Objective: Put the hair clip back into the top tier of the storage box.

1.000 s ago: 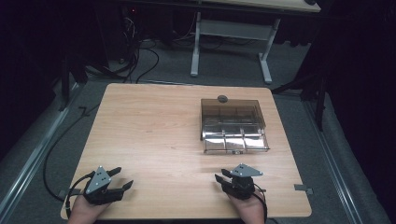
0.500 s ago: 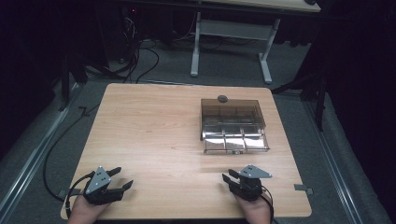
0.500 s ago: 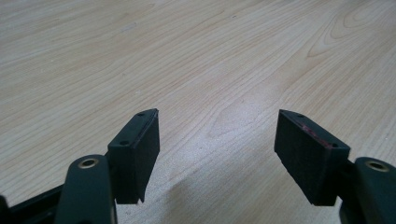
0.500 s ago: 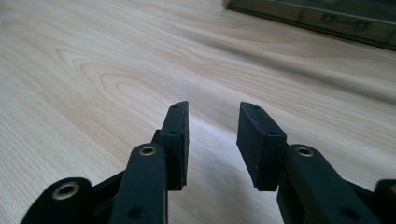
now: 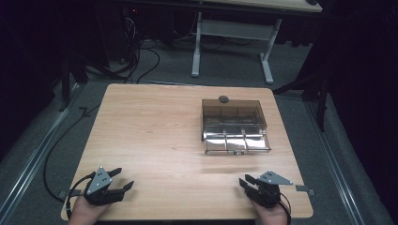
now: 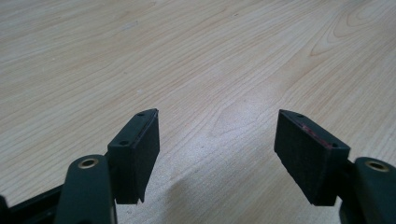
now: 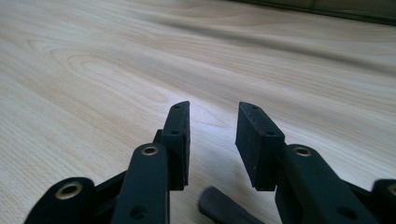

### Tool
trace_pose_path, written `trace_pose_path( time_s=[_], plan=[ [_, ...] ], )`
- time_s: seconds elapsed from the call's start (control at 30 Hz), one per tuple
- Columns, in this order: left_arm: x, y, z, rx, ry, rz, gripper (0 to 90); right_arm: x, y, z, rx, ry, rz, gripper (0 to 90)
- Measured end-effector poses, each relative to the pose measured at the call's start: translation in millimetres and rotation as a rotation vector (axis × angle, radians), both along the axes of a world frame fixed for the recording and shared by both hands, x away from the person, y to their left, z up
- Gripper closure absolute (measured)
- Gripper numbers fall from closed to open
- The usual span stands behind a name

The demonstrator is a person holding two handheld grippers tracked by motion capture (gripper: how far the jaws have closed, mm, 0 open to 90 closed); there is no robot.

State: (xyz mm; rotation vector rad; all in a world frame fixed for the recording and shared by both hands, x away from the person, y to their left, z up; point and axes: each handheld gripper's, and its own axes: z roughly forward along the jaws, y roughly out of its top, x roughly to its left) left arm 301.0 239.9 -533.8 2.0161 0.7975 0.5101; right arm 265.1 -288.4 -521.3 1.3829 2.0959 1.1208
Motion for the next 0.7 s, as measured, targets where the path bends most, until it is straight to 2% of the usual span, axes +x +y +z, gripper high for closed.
trace_pose_path(
  time_s=[0.1, 0.17, 0.23, 0.33, 0.43, 0.57, 0.7],
  plan=[
    [-0.4, 0.2, 0.0, -0.002, -0.003, 0.000, 31.6, -4.5, -14.2, 5.4, 0.001, -0.036, -0.056, 67.2],
    [-0.2, 0.1, 0.0, -0.001, -0.001, -0.001, 31.6, -5.7, -17.1, 5.6, 0.001, -0.032, -0.067, 67.9],
    [-0.3, 0.1, 0.0, -0.001, -0.003, -0.002, 31.6, -9.8, -27.1, 4.5, 0.005, -0.019, -0.102, 71.2],
    [-0.4, 0.4, 0.1, -0.005, -0.001, 0.000, 31.6, -13.1, -30.3, 4.5, 0.003, -0.012, -0.104, 75.6],
    [-0.2, 0.3, 0.1, -0.004, -0.001, 0.000, 31.6, -20.7, -31.4, 4.7, -0.024, -0.006, -0.093, 88.7],
    [-0.5, 0.3, 0.1, -0.005, -0.003, 0.001, 31.6, -24.1, -30.2, 6.6, -0.037, 0.017, -0.080, 90.0],
    [-0.2, 0.4, 0.1, -0.005, 0.000, 0.000, 31.6, -30.7, -23.9, -1.9, -0.044, 0.052, -0.037, 90.0]
  ],
)
